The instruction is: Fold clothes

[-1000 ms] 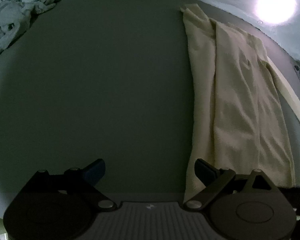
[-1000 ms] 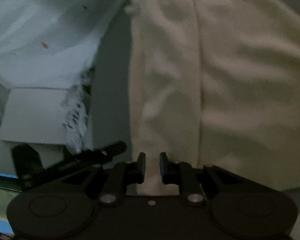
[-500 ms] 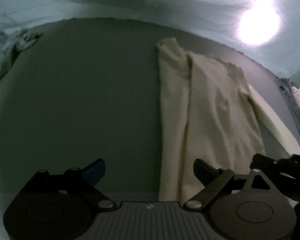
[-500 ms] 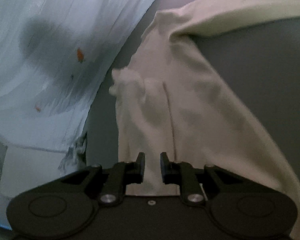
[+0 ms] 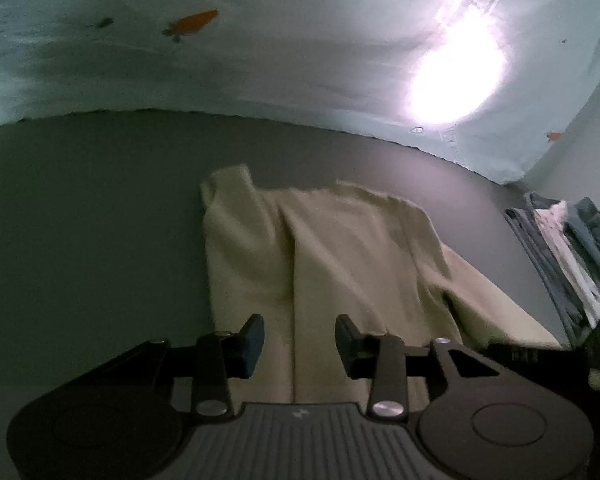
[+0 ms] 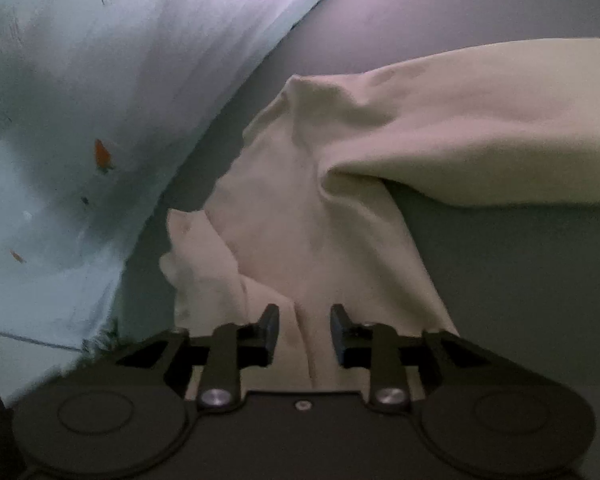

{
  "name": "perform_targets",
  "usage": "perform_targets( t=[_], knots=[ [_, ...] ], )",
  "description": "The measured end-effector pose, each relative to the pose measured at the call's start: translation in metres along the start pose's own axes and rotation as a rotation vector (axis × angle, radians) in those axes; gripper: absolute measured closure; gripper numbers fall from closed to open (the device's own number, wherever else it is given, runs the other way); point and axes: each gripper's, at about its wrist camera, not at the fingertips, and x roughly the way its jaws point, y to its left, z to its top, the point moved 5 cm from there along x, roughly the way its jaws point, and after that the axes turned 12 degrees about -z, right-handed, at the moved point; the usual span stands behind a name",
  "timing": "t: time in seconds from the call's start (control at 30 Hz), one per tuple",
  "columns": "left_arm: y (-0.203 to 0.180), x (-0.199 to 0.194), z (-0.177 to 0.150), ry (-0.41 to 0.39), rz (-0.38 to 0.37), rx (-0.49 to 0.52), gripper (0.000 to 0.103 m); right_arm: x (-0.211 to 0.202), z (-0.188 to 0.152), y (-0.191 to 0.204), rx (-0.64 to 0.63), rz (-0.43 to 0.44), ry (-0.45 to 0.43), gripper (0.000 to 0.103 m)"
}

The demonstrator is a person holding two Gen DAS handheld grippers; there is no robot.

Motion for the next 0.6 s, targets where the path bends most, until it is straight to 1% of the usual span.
perform_targets(
  t=[0.03,0.07,0.13,0.17,0.2,0.23,0.27,0.3,0.37,0.47,0.5,0.53,0.6],
  knots=[
    [0.003,0.011,0.007,0.010,-0.003,0.001,0.051,0.004,0.002,0.003,-0.013,0.009,0.008,0.070],
    [0.007,0.024,0.014,0.020,-0.007,0.004,0.050,0.007,0.003,0.006,-0.029,0.019,0.016,0.068],
    [0.015,0.047,0.023,0.046,-0.005,0.010,0.052,0.011,0.002,0.013,-0.072,0.040,0.028,0.068],
    [0.017,0.055,0.025,0.056,-0.009,0.013,0.053,0.013,0.001,0.016,-0.094,0.045,0.029,0.075],
    [0.019,0.061,0.026,0.056,-0.029,0.013,0.066,0.014,0.000,0.018,-0.112,0.041,0.024,0.093],
    [0.020,0.066,0.027,0.050,-0.043,0.008,0.100,0.015,-0.001,0.017,-0.119,0.032,0.016,0.100],
    [0.021,0.070,0.028,0.044,-0.051,0.002,0.100,0.015,-0.001,0.017,-0.122,0.025,0.006,0.100],
    [0.022,0.072,0.030,0.030,-0.049,0.001,0.102,0.011,0.000,0.014,-0.109,0.019,-0.013,0.100],
    [0.026,0.073,0.029,0.015,-0.035,0.003,0.102,0.005,0.003,0.010,-0.085,0.008,-0.049,0.101],
    [0.040,0.081,0.022,0.032,-0.008,-0.065,0.100,0.007,0.004,0.000,-0.049,-0.005,-0.042,0.101],
    [0.044,0.080,0.020,0.019,-0.011,-0.096,0.100,0.008,0.003,-0.002,-0.038,-0.006,-0.037,0.100],
    [0.044,0.079,0.020,0.013,-0.005,-0.112,0.098,0.010,0.003,-0.003,-0.032,-0.007,-0.031,0.100],
    [0.039,0.074,0.022,0.011,0.019,-0.115,0.096,0.007,0.005,0.001,-0.065,-0.025,-0.026,0.097]
  ],
)
